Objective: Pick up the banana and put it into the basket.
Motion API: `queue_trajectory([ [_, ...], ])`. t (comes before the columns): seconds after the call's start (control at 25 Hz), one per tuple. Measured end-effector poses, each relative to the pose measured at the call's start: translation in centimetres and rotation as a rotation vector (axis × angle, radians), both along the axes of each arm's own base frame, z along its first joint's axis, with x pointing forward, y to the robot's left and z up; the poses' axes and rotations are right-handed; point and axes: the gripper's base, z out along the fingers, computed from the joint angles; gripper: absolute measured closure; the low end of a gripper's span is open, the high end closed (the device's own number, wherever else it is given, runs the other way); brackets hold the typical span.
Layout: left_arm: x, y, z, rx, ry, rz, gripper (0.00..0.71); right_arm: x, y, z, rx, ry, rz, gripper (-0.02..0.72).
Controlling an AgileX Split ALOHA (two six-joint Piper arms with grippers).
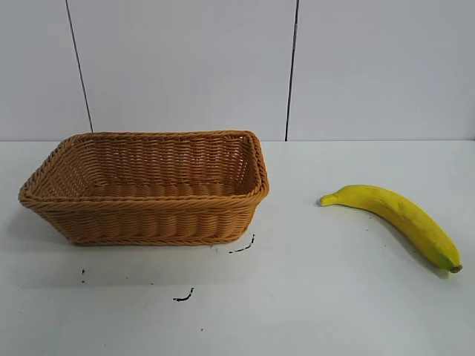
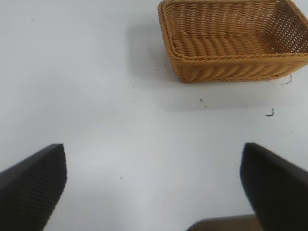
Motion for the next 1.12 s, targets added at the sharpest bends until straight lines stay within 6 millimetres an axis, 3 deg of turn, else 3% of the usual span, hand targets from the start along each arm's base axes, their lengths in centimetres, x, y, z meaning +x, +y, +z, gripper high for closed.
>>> queue_trajectory([
  [0.44, 0.0, 0.0, 0.0, 0.000, 0.000, 0.000, 0.015, 0.4, 0.0, 0.0, 0.002, 0.026, -0.001, 0.008],
  [0.6, 0.0, 0.0, 0.0, 0.000, 0.000, 0.000, 0.015, 2.0, 0.1, 1.8, 0.027, 0.104, -0.016, 0.008],
  [0.68, 0.0, 0.0, 0.0, 0.000, 0.000, 0.000, 0.015, 4.5, 0.1, 4.2, 0.029, 0.178, -0.021, 0.008],
  [0.84, 0.0, 0.0, 0.0, 0.000, 0.000, 0.000, 0.015, 9.3, 0.2, 6.6, 0.015, 0.297, -0.028, 0.008],
  [1.12, 0.0, 0.0, 0.0, 0.000, 0.000, 0.000, 0.015, 19.7, 0.6, 6.8, -0.035, 0.529, -0.001, 0.008],
])
